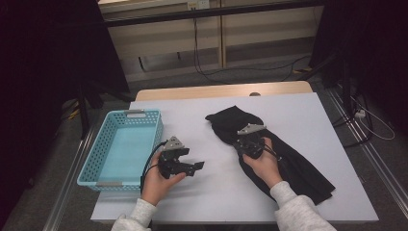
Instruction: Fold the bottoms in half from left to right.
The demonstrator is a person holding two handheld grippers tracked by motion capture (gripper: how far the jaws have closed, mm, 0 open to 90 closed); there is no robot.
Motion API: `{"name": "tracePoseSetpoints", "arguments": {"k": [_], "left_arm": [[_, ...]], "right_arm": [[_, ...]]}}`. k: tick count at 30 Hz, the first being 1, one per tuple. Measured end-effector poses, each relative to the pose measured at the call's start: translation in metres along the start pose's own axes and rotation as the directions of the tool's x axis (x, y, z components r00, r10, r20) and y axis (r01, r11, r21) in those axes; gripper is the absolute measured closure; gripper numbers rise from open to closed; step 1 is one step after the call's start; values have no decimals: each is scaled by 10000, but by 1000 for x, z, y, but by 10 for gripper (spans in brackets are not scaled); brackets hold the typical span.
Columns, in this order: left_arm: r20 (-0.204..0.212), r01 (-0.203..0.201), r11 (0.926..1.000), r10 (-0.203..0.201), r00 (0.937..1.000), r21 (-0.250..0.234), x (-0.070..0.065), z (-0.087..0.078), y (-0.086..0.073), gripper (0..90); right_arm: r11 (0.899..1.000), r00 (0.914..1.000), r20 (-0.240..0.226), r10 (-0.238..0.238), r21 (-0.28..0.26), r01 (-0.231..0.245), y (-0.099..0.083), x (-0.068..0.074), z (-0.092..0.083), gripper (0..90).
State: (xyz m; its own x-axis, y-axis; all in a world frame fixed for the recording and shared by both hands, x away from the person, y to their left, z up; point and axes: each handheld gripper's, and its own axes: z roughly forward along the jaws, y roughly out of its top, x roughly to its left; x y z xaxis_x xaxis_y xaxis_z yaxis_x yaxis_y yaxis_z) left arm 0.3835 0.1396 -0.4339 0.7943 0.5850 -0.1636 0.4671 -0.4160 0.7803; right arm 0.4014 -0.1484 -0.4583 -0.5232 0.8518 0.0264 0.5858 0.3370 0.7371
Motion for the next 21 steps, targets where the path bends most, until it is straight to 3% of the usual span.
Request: {"name": "tracePoseSetpoints", "arguments": {"k": [6, 12, 17, 21], "left_arm": [[-83, 65, 10000, -66, 9999, -65, 2, -1, 0, 169], [-113, 63, 9999, -64, 9999, -141, 4, -6, 1, 168], [-219, 129, 9996, -134, 9997, -263, 6, -9, 3, 168], [-367, 310, 9982, -329, 9988, -518, 9, -15, 6, 167]], "right_arm": [[9999, 9982, -572, -152, 73, 157, 1, 4, -4, 836], [9963, 9918, -973, -834, 126, 850, -1, 21, -12, 841], [9914, 9759, -1767, -1279, 39, 1306, -5, 38, -23, 841], [9843, 9542, -2453, -1711, -4, 1764, -9, 56, -30, 841]]}}
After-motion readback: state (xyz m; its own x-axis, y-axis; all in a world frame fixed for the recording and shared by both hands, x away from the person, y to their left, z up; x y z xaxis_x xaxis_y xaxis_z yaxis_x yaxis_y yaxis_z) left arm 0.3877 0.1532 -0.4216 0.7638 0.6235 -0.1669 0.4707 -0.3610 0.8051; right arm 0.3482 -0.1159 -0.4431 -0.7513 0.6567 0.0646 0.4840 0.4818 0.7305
